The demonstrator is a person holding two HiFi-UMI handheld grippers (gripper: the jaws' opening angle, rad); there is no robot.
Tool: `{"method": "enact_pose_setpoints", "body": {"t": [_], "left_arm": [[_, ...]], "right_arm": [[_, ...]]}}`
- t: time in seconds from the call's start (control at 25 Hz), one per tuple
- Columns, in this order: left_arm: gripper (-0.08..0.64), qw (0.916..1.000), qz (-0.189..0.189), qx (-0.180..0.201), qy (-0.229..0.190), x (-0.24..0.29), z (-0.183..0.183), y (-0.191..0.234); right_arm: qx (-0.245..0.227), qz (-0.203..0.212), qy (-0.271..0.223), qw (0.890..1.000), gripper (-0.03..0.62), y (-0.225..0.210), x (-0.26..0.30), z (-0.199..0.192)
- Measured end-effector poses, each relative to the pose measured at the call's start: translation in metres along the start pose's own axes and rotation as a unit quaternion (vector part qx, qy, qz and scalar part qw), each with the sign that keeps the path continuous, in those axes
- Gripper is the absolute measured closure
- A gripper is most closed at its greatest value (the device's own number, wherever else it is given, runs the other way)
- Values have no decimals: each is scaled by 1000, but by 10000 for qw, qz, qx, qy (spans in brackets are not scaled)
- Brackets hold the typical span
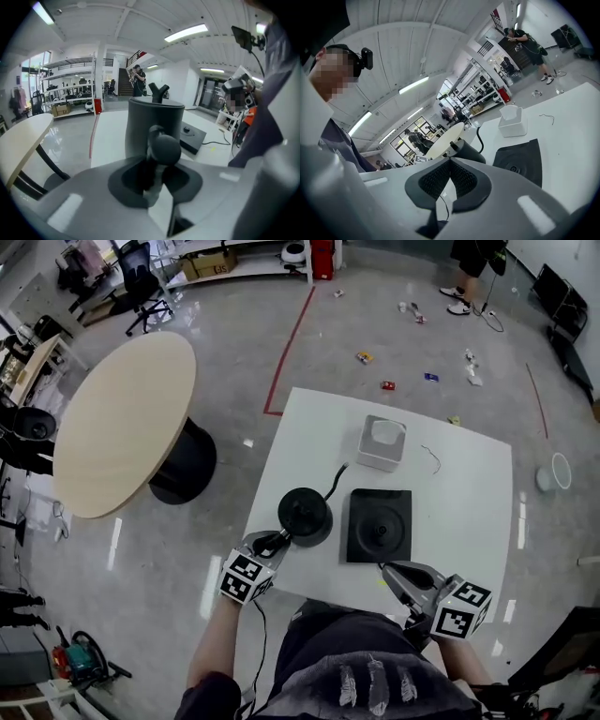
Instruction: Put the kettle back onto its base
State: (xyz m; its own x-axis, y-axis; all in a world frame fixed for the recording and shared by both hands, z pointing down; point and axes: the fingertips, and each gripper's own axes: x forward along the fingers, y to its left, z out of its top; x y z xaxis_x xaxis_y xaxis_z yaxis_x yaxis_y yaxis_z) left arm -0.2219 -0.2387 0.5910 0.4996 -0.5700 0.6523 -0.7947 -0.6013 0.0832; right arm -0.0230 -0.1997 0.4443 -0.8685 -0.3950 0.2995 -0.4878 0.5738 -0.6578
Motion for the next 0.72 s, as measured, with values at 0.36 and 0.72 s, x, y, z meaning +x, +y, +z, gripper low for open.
{"method": "enact_pose_setpoints", "body": {"t": [0.36,0.72], "left_arm": [[499,9917,-467,-844,-850,-22,48,6],[505,9931,-549,-481,-918,-23,83,-8]], "right_arm": [[111,-190,-234,9995,593,-7,-1,4],[158,-298,-547,9979,593,-17,-22,8]]}}
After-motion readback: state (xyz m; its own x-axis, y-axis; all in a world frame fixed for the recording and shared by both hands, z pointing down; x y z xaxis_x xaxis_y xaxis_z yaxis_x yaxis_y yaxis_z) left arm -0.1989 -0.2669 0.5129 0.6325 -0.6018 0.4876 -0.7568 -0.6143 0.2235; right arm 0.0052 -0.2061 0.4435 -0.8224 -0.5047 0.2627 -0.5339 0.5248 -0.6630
